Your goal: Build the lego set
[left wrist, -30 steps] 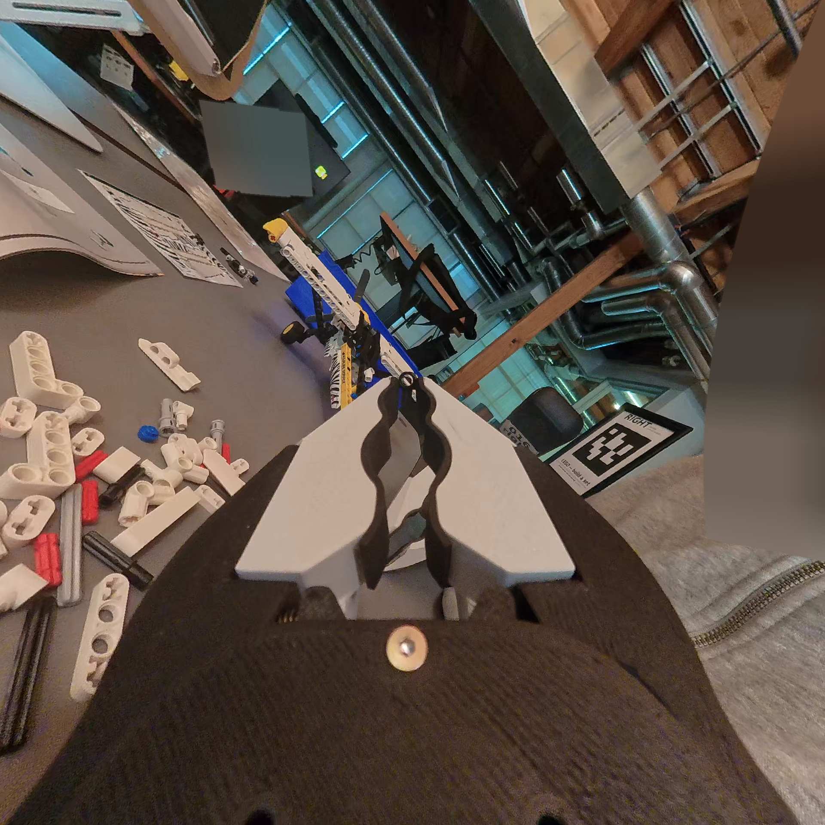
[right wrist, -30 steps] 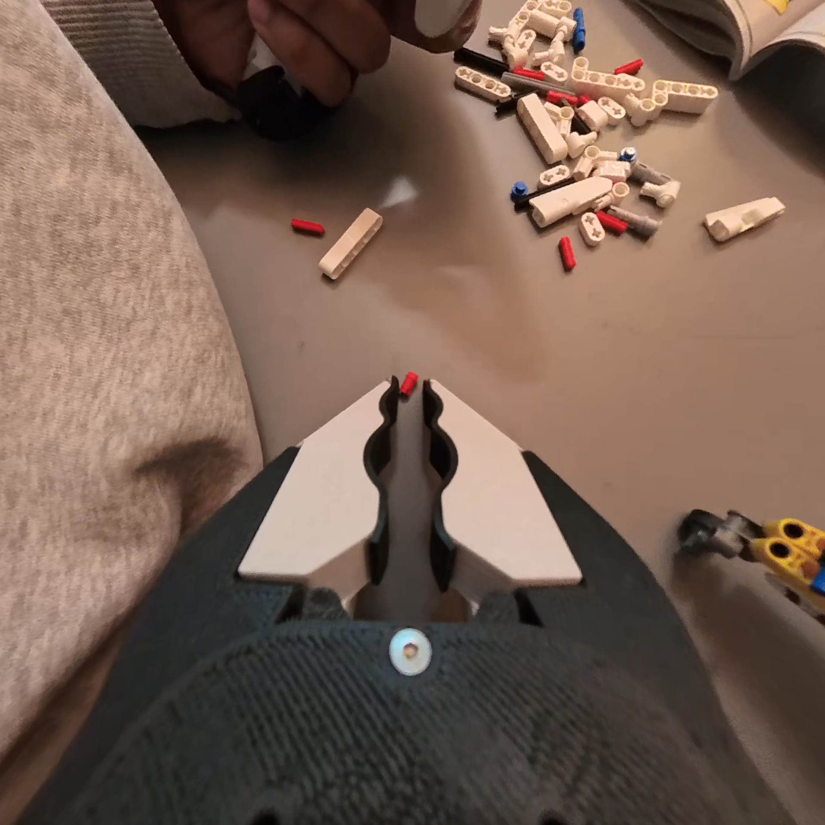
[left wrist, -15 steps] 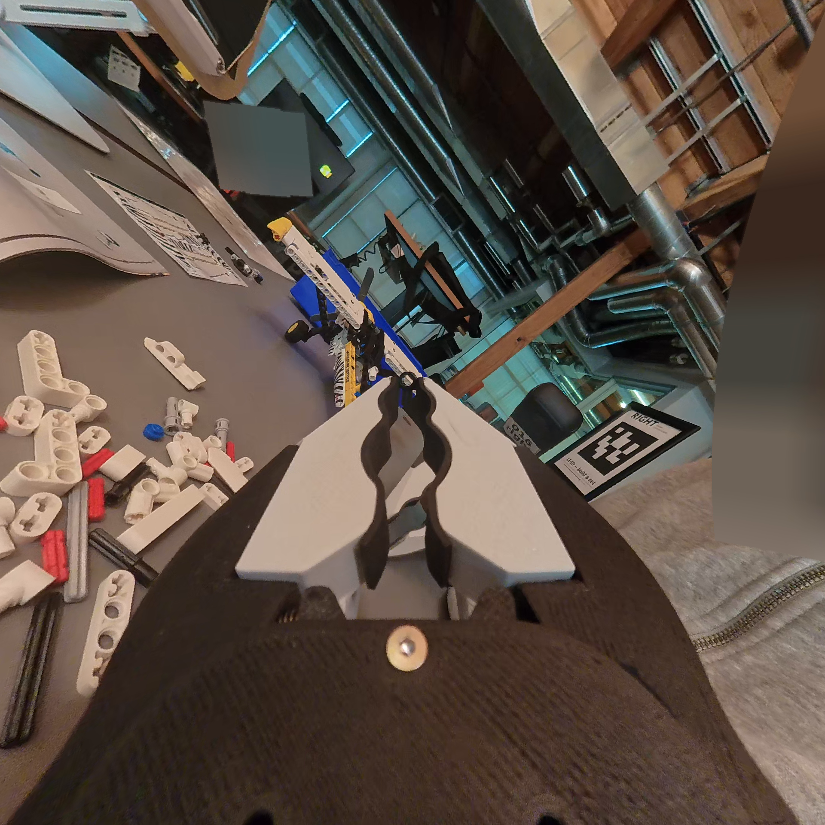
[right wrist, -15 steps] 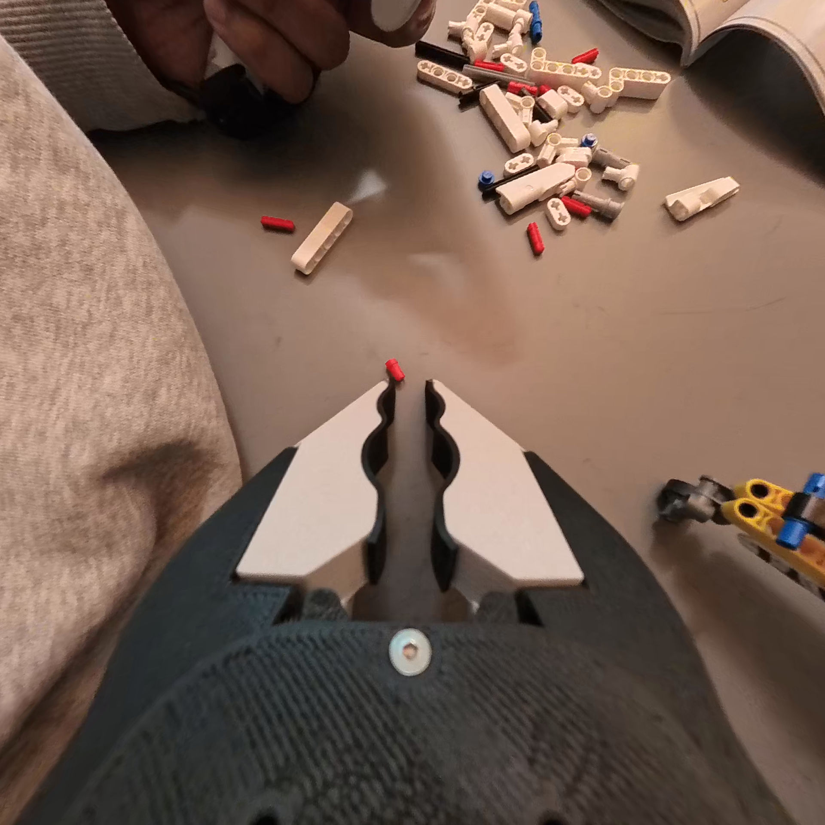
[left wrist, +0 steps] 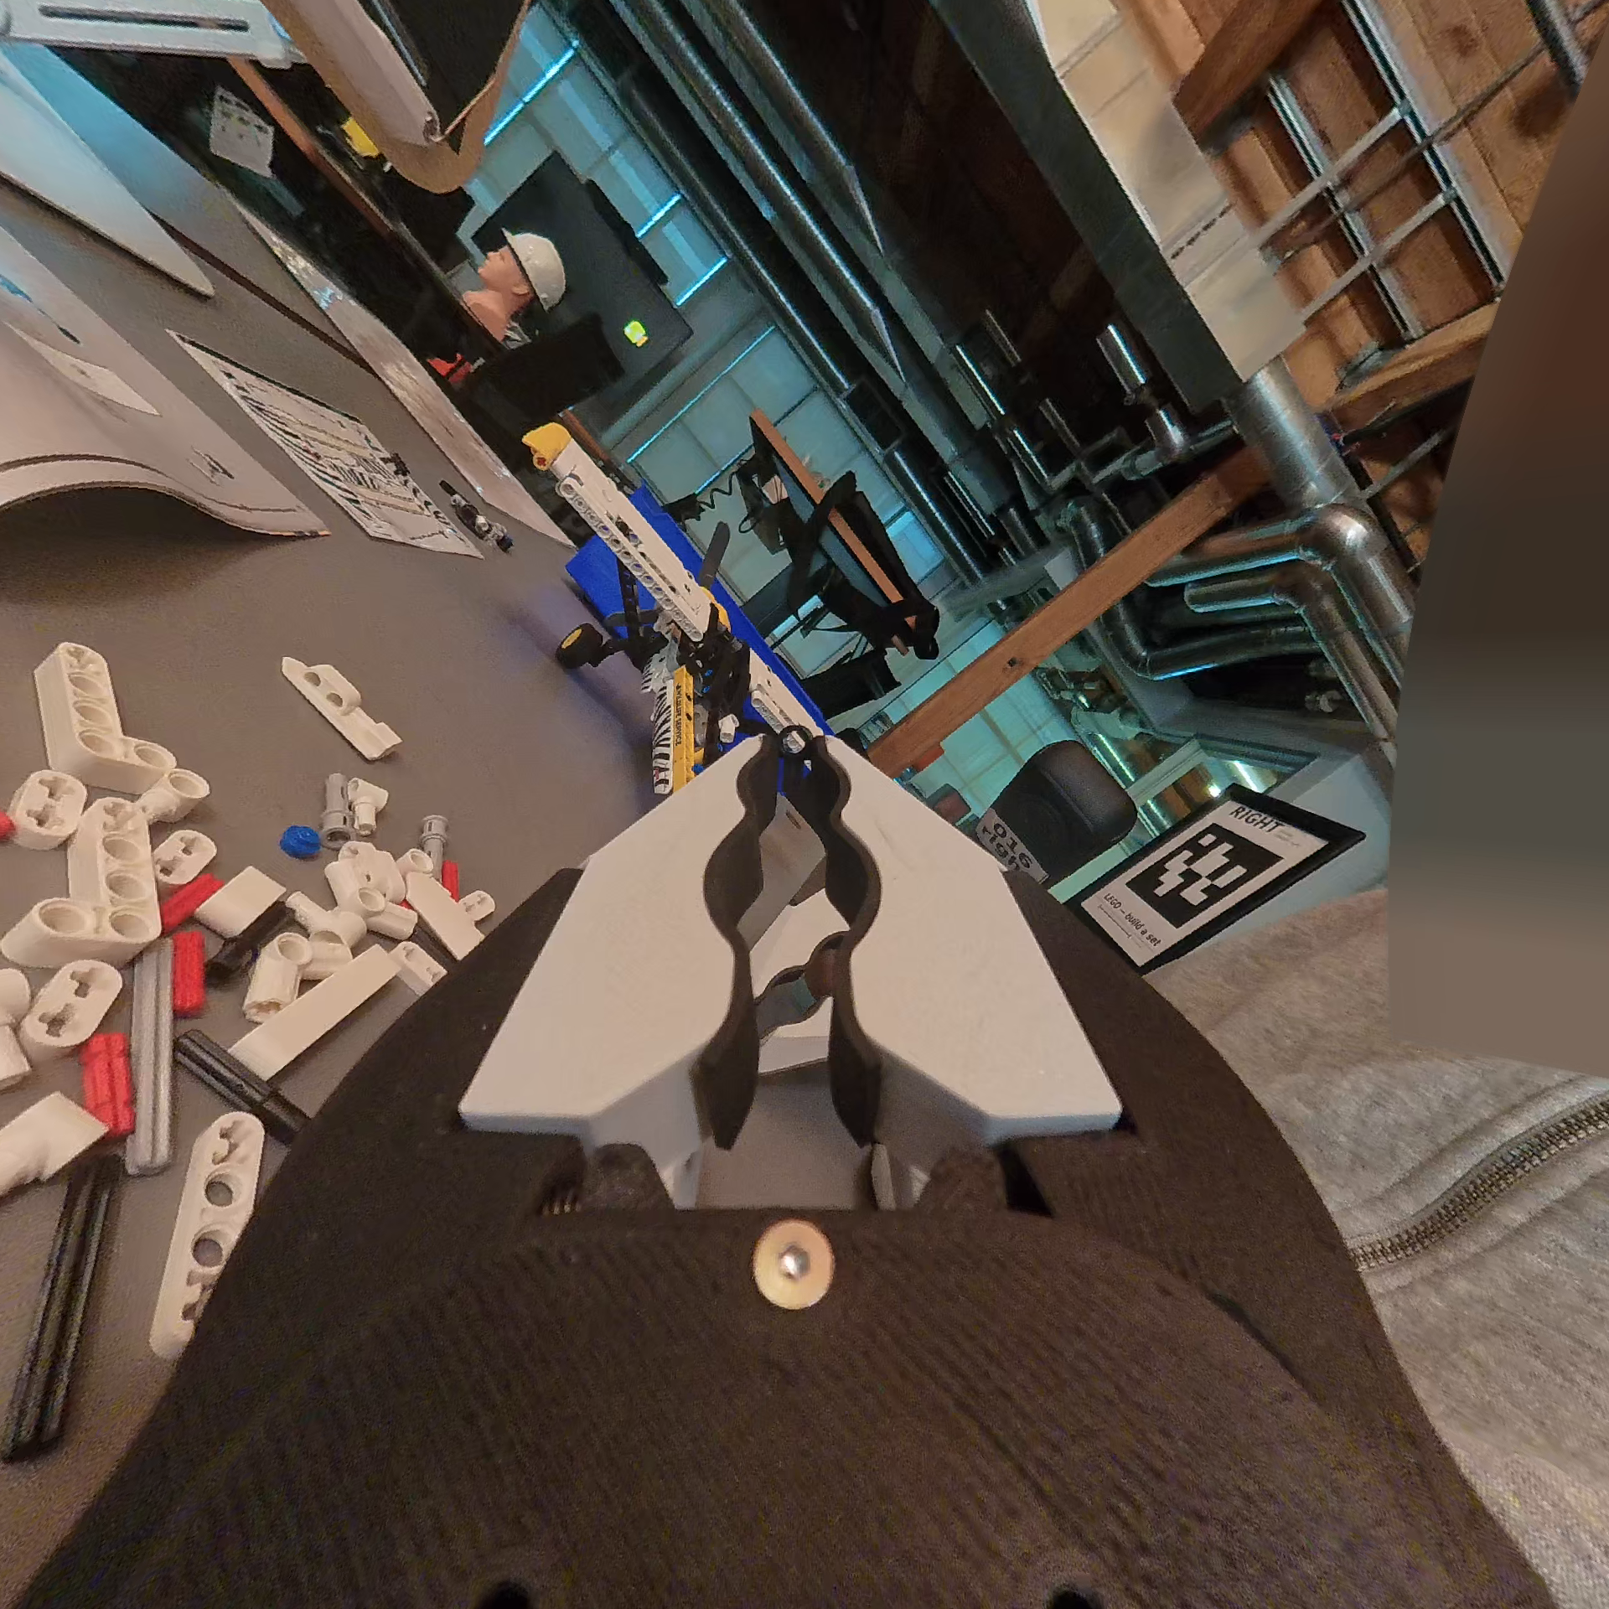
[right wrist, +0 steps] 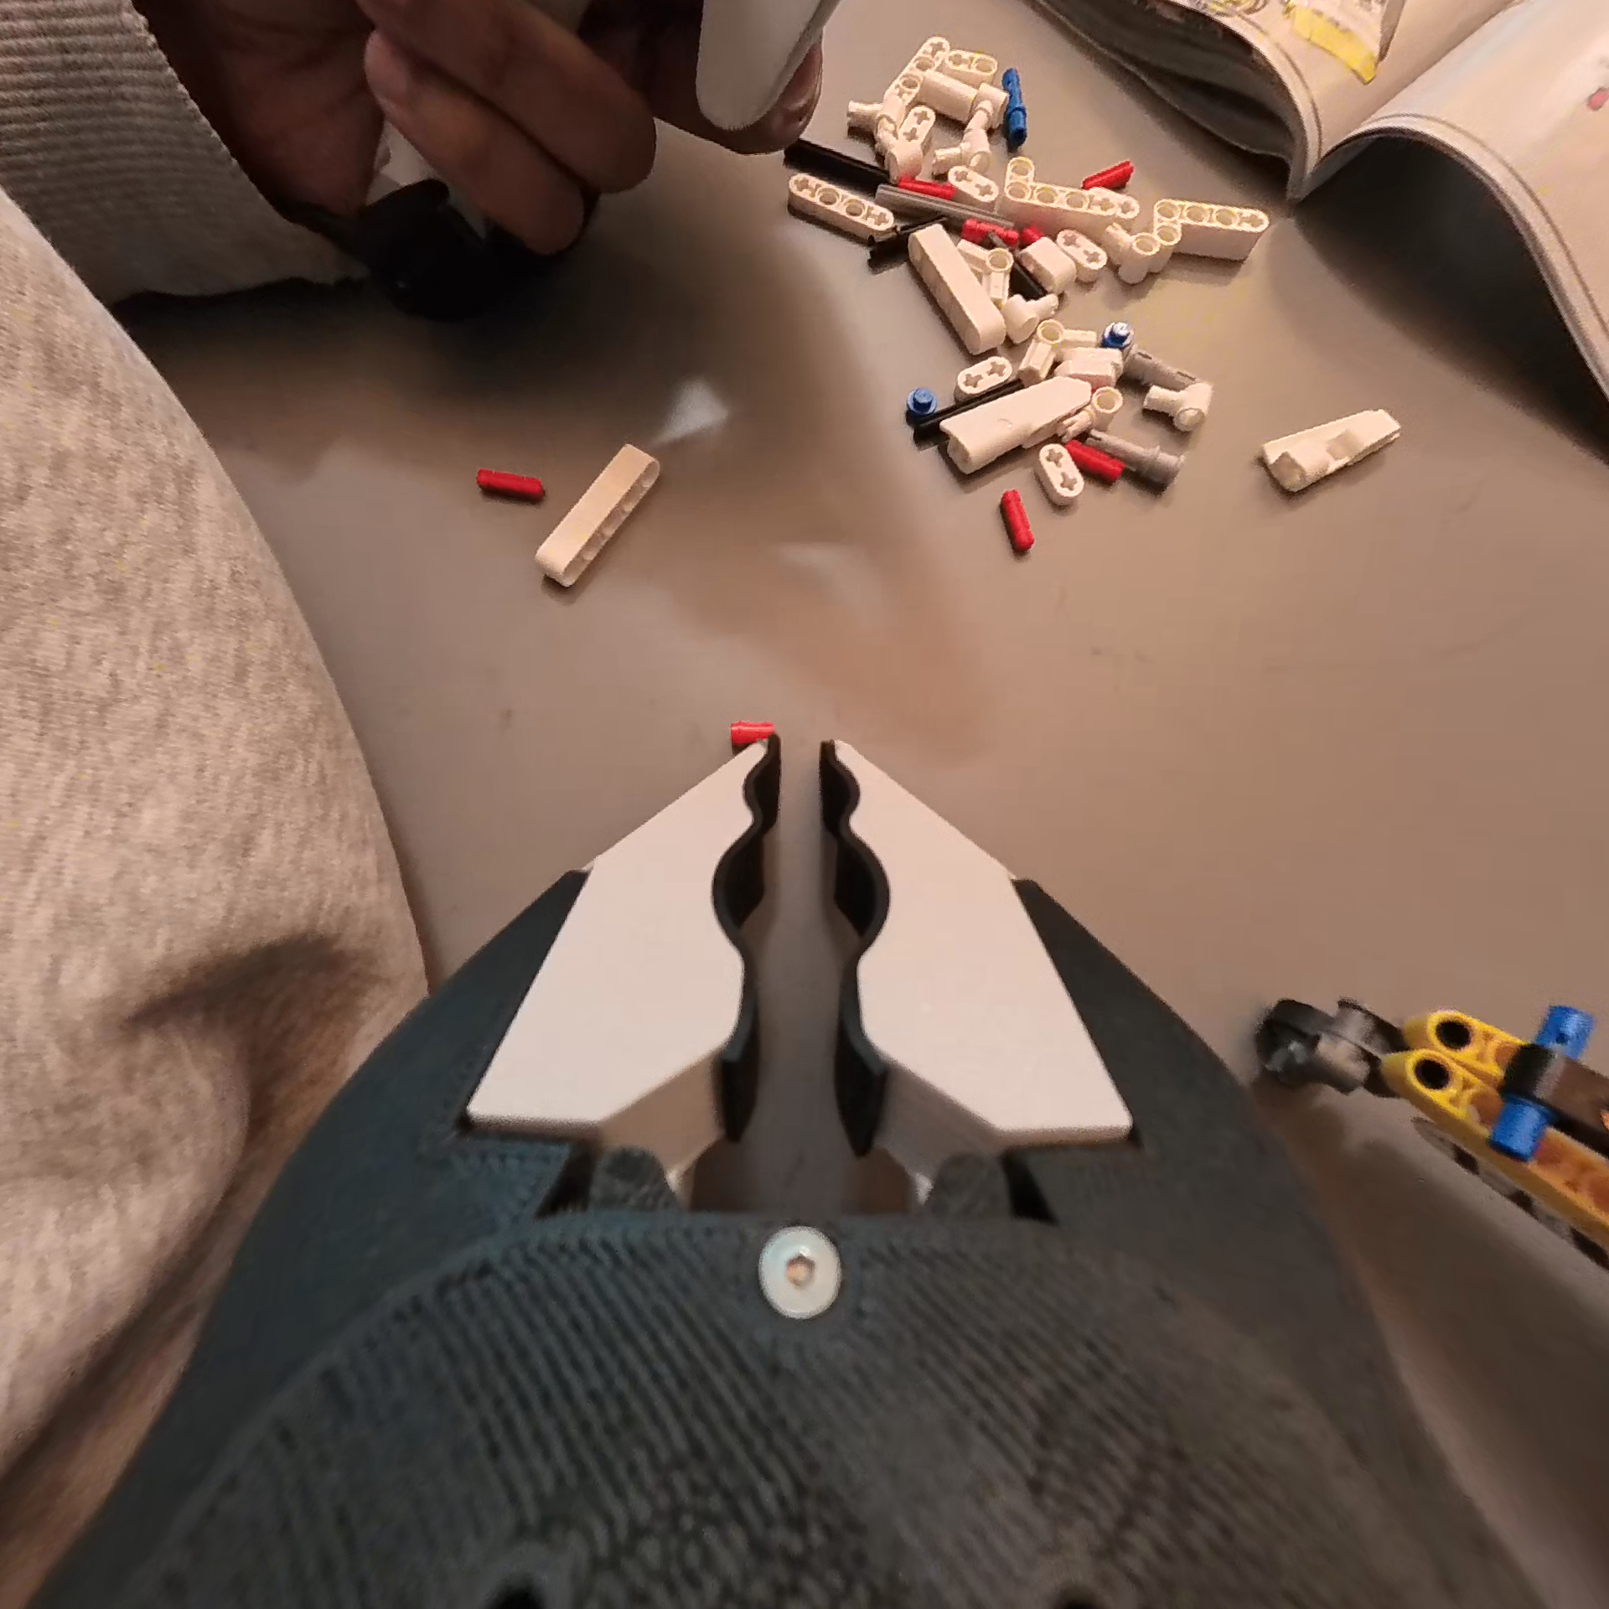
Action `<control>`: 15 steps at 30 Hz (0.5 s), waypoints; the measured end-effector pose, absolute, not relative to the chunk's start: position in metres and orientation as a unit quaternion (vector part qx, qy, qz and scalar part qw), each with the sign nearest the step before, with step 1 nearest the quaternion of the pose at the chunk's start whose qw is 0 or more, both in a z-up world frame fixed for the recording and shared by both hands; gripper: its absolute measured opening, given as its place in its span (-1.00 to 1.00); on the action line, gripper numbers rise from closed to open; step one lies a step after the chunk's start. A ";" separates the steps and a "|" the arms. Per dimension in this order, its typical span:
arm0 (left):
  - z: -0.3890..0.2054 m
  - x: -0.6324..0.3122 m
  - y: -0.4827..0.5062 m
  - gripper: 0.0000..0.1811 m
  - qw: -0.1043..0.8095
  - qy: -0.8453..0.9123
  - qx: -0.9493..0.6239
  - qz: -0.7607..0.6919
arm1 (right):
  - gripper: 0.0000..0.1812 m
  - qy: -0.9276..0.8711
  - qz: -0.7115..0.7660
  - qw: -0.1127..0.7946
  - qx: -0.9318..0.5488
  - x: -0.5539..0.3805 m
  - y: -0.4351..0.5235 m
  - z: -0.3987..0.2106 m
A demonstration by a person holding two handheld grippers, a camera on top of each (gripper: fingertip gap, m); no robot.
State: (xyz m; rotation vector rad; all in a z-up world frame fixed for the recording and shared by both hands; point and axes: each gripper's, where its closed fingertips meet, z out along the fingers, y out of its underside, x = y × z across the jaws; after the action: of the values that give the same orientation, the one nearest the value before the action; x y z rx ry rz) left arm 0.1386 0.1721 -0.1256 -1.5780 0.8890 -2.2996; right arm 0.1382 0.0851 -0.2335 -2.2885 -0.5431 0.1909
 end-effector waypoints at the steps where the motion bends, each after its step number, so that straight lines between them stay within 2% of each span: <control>1: -0.125 0.139 0.172 -0.95 0.107 0.302 -0.536 -0.781 | -0.92 -0.213 0.075 0.382 -0.896 0.138 0.086 -0.233; 11: -0.125 0.138 0.172 -0.95 0.105 0.300 -0.535 -0.783 | -0.91 -0.195 0.061 0.392 -0.897 0.142 0.090 -0.232; 15: -0.125 0.138 0.173 -0.95 0.105 0.298 -0.535 -0.784 | -0.84 -0.148 0.084 0.413 -0.895 0.137 0.087 -0.224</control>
State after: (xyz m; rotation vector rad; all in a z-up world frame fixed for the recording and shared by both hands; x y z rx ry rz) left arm 0.1384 0.1727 -0.1249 -1.5758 0.8789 -2.3108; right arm 0.1374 0.0873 -0.2244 -2.2493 -0.3721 0.2110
